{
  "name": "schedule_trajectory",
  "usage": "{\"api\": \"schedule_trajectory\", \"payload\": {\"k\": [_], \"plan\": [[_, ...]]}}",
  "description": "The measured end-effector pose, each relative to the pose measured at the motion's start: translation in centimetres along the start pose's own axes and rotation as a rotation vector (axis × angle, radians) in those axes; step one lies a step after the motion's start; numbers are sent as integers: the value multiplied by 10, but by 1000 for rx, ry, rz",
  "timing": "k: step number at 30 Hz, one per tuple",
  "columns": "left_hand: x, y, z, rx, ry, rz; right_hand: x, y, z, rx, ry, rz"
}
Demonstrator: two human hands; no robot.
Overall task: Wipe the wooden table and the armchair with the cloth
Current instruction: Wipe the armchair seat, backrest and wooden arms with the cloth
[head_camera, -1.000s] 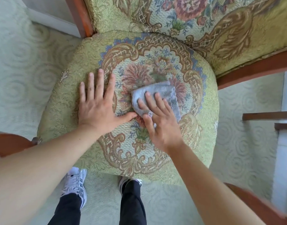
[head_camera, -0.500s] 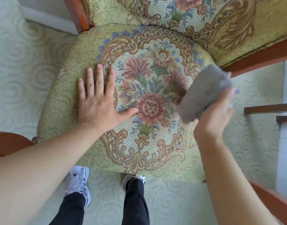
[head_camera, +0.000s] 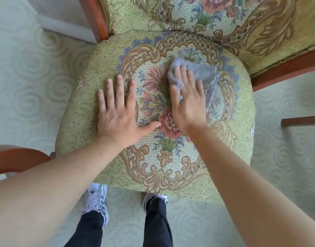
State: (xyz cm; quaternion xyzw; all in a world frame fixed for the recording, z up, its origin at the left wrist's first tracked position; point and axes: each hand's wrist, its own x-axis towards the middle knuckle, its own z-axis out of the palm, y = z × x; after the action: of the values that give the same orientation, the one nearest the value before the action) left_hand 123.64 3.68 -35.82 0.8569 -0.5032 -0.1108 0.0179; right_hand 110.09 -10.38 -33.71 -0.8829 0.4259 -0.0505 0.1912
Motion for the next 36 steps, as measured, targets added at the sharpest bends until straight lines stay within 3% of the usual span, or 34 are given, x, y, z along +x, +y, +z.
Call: {"api": "schedule_trajectory", "payload": {"k": [6,9,11,14,16,18,20,22,25,27,30,36], "plan": [[-1,-2,-3,-18,-19,-14,-92,-13,3,52,-108,-44],[-2,-3,-3,-36,-5,-19,-122,-22,-12,368,-167,75],[-2,-3,-2,-45,7,-20,-131,-22,-32,721,-163,305],[-1,-2,0,-53,25,-22,-108,-4,-69,1162,184,765],[-1,-2,2,-55,34,-24,-80,10,-97,1275,533,893],[0,-2,3,-53,38,-24,-49,23,-115,1182,722,810],[0,-2,4,-51,34,-27,-23,28,-121,948,729,703],[0,-2,5,-46,31,-30,-4,37,-105,709,571,544],[0,-2,5,-44,30,-31,0,41,-57,325,179,563],[0,-1,4,-46,23,-33,-12,39,-30,159,121,424],[0,0,3,-40,19,-32,-40,29,-10,161,211,379],[-2,1,1,-50,16,-27,-120,-9,7,184,22,254]]}}
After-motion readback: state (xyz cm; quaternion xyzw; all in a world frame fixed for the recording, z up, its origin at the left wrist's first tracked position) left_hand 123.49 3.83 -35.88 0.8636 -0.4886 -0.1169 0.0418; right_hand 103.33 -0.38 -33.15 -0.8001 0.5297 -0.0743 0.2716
